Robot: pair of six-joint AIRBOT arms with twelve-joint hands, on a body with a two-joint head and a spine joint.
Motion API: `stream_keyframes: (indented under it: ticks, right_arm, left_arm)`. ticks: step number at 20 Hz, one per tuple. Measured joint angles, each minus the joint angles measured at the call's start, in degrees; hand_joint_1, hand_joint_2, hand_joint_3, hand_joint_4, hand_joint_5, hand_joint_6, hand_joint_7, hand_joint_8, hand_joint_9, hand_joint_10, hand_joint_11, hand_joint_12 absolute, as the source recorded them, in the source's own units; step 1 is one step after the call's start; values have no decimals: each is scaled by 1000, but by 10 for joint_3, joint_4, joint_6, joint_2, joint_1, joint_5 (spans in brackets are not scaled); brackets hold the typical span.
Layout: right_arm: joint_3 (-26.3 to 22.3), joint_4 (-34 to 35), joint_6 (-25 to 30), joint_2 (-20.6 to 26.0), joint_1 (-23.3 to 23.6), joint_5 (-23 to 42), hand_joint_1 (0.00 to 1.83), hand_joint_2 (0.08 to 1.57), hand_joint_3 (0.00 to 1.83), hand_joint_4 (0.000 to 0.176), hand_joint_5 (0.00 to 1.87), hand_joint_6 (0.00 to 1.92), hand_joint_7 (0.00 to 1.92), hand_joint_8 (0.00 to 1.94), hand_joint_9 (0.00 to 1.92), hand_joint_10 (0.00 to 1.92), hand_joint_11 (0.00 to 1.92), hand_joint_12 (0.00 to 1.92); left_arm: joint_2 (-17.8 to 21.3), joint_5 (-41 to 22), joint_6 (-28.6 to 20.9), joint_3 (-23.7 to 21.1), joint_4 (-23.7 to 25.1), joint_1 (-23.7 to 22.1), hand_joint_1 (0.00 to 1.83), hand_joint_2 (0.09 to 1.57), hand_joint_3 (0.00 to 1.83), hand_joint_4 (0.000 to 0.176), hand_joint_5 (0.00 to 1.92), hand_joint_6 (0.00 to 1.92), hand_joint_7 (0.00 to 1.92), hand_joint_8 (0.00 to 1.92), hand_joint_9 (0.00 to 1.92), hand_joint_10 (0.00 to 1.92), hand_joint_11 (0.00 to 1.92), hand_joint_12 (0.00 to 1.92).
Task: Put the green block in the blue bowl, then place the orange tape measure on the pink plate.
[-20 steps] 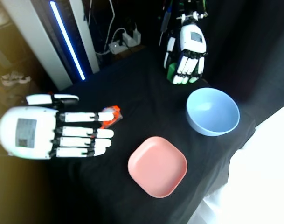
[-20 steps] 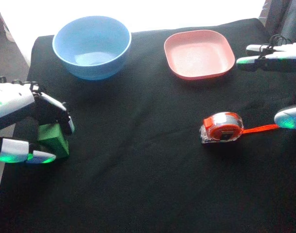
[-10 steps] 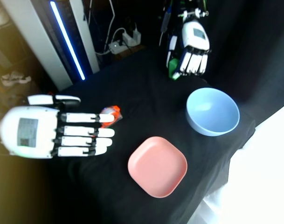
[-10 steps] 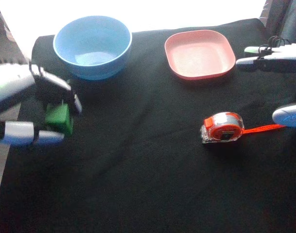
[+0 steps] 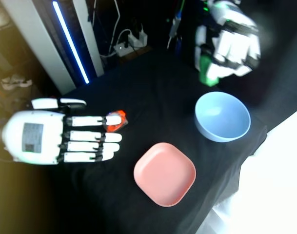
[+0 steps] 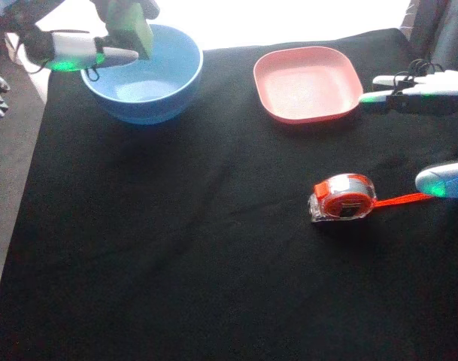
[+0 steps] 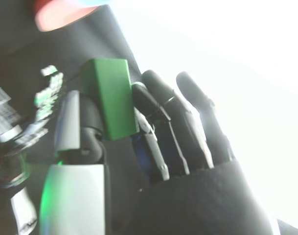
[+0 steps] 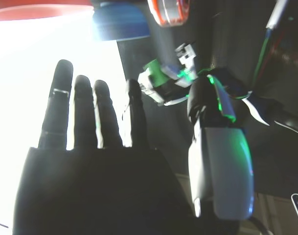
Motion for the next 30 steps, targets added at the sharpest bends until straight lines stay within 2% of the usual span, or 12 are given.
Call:
stream_keyframes:
  ticks: [2, 5, 7, 9, 11, 14, 15, 18, 21, 24, 25, 30]
  right_arm:
    - [5, 0, 2, -5, 0, -3, 499, 1152, 2, 114, 223, 2, 98, 2, 133, 4, 0, 805]
    - [9, -12, 17, -12, 0, 0, 558, 1156, 1, 88, 258, 5, 108, 4, 145, 4, 0, 799]
    - [11, -19, 17, -13, 0, -1, 611, 1138, 0, 98, 260, 1, 139, 3, 185, 7, 0, 917]
    - [12, -15, 20, -13, 0, -2, 622, 1120, 0, 103, 246, 0, 153, 0, 257, 4, 41, 1075]
    - [12, -17, 21, -14, 0, 2, 571, 1123, 2, 105, 230, 1, 150, 0, 285, 9, 82, 1100]
    - [12, -19, 21, -14, 0, 3, 587, 1098, 0, 103, 237, 3, 150, 1, 267, 1, 57, 1088]
    - [12, -19, 21, -14, 0, 5, 642, 1084, 0, 102, 226, 2, 142, 1, 276, 5, 74, 1100]
    - [12, -17, 24, -14, 7, 12, 756, 1012, 0, 115, 239, 1, 113, 1, 163, 10, 0, 877]
    - [12, -14, 24, -16, 25, 17, 811, 912, 0, 135, 202, 1, 73, 0, 100, 2, 0, 756]
    - [12, -32, 25, -31, 45, 21, 810, 891, 0, 175, 190, 0, 99, 5, 150, 12, 0, 841]
    - [12, -43, 26, -38, 50, 21, 825, 896, 0, 176, 195, 1, 105, 3, 158, 8, 0, 827]
    - [28, -61, 26, -70, 65, 8, 834, 893, 0, 164, 238, 0, 185, 2, 196, 1, 0, 765]
  left_arm:
    - [-42, 64, 1, 45, -10, -14, 1254, 1052, 0, 0, 1254, 458, 1032, 950, 977, 642, 659, 1361]
    - [-74, 113, 1, 78, -9, -25, 1260, 1114, 0, 0, 1034, 634, 970, 1234, 875, 938, 727, 1583]
    - [-82, 131, 1, 93, -9, -26, 885, 984, 0, 33, 778, 56, 765, 421, 562, 997, 352, 1685]
    - [-90, 140, 1, 106, -13, -26, 773, 942, 0, 88, 651, 1, 775, 160, 446, 1030, 270, 1681]
    - [-101, 144, 1, 115, -15, -27, 766, 956, 1, 98, 612, 0, 771, 98, 424, 1121, 314, 1692]
    - [-99, 136, 1, 100, -19, -23, 711, 955, 1, 97, 601, 0, 786, 98, 393, 1155, 246, 1727]
    - [-86, 116, 1, 79, -17, -17, 708, 923, 0, 72, 649, 9, 787, 89, 339, 1067, 109, 1704]
    - [-23, 38, 1, 13, -6, 10, 843, 899, 0, 2, 616, 0, 740, 22, 515, 473, 139, 1254]
    - [32, -24, 1, -38, -5, 52, 839, 908, 3, 110, 324, 0, 368, 0, 273, 17, 2, 544]
    - [92, -85, 0, -103, -9, 124, 709, 886, 0, 118, 261, 5, 210, 0, 122, 3, 0, 246]
    - [111, -107, 0, -124, -12, 155, 734, 885, 0, 98, 246, 3, 186, 1, 100, 1, 0, 158]
    - [156, -203, 0, -203, -95, 318, 794, 790, 0, 108, 203, 5, 93, 3, 19, 7, 36, 17]
